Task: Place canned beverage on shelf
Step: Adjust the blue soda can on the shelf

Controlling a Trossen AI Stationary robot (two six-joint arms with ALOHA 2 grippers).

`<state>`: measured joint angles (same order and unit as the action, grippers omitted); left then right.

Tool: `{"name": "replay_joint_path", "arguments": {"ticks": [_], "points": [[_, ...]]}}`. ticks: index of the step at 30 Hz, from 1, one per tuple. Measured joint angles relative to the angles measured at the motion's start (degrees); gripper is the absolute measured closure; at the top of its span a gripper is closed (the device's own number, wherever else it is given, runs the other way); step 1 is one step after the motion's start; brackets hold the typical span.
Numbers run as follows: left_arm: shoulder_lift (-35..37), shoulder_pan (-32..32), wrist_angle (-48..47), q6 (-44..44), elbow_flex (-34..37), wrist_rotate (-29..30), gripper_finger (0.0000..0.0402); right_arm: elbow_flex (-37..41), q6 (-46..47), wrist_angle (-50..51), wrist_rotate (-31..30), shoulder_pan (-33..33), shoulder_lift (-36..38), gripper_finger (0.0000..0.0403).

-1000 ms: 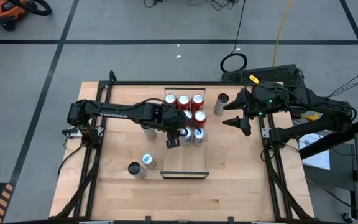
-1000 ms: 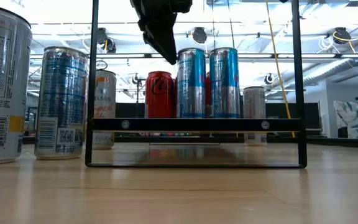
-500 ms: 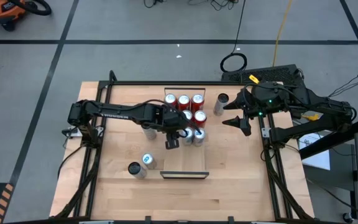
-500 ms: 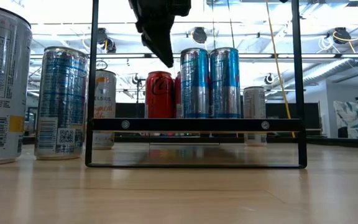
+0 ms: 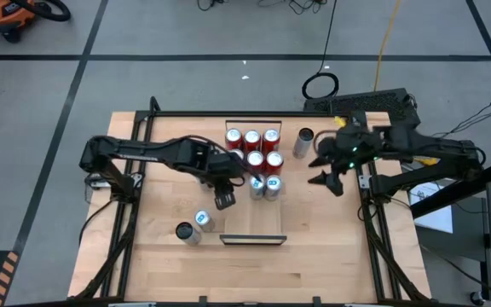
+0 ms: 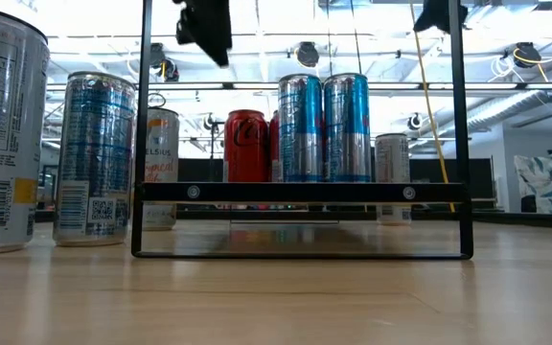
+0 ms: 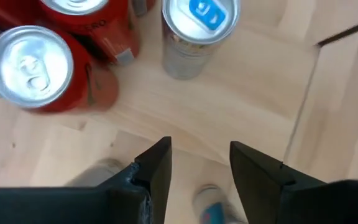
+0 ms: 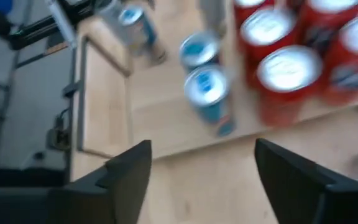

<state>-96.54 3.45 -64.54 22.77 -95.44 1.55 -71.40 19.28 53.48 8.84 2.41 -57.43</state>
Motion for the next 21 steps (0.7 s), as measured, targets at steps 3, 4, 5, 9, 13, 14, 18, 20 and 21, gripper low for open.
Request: {"name": "replay_joint_path", "arguments": {"ticks": [3,4,5,9,13,14,18,20,21], "points": [[2.3,0.96,0.0,2.75,0.0,0.33,0.024,6.39,2.08,-6.51,3.84,-1.27,0.3,0.02],[2.86,1.31,0.12,3.66,0.0,0.68,0.024,8.49,2.75,-9.72,5.05,-1.7,0.31,0.0218],[3.38,1.72,0.05,4.04,-0.01,0.99,0.024,10.52,3.44,-12.84,6.26,-2.11,0.23,0.0237],[4.48,3.25,-0.11,4.33,0.0,3.53,0.024,18.07,5.69,-26.44,7.9,-3.5,-0.34,0.0307],[4.46,3.86,-0.32,4.37,0.02,4.74,0.024,23.41,5.51,-34.88,7.66,-4.04,-1.03,0.0367],[4.46,3.84,-0.19,4.39,0.02,4.74,0.024,24.49,5.01,-36.06,7.7,-4.04,-1.24,0.0379],[4.46,3.82,0.17,4.09,0.02,4.85,0.024,27.0,1.35,-38.67,7.54,-4.04,-3.04,0.0396],[4.46,3.82,0.16,3.93,0.02,4.93,0.024,27.22,-1.17,-39.64,7.16,-4.04,-4.22,0.0392],[4.46,3.82,0.16,3.93,0.02,4.93,0.024,27.24,-2.56,-39.91,6.33,-4.04,-4.96,0.0391]]}}
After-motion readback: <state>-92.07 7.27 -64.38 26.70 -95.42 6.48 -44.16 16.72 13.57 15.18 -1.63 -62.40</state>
